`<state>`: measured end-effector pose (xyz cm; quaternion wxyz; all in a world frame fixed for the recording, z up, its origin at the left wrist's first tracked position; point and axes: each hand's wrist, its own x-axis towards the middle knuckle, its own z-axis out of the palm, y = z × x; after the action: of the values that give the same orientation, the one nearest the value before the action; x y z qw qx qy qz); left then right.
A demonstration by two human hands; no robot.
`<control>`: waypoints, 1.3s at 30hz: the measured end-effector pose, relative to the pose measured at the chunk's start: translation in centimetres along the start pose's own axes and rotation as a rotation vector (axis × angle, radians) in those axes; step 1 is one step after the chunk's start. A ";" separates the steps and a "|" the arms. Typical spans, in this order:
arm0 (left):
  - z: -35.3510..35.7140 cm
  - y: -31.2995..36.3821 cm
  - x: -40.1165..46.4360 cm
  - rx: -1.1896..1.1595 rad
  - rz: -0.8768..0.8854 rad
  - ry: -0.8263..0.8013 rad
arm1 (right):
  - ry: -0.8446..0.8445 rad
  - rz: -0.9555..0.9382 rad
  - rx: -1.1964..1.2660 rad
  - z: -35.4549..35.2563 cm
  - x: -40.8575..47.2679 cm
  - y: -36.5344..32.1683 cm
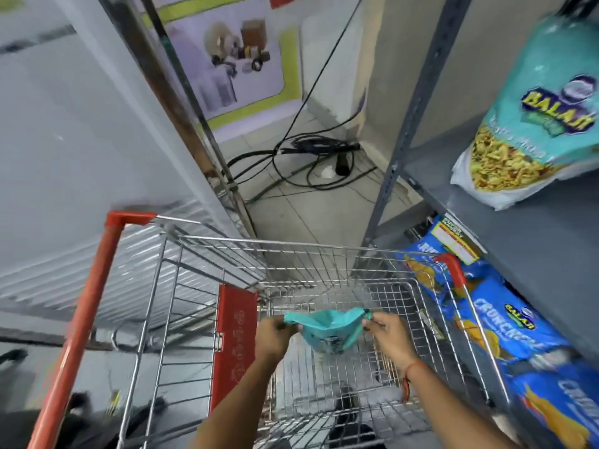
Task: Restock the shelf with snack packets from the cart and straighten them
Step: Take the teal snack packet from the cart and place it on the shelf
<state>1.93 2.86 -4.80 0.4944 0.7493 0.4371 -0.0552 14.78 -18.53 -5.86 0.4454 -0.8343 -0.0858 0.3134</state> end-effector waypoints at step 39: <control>-3.2 41.5 -22.5 -0.214 0.967 -0.516 | 1.132 -0.335 0.109 -27.9 -33.6 -20.9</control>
<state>16.45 -13.44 37.13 0.6277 0.7724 -0.0883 0.0410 7.87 -39.65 37.17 0.5073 -0.8228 0.0507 -0.2512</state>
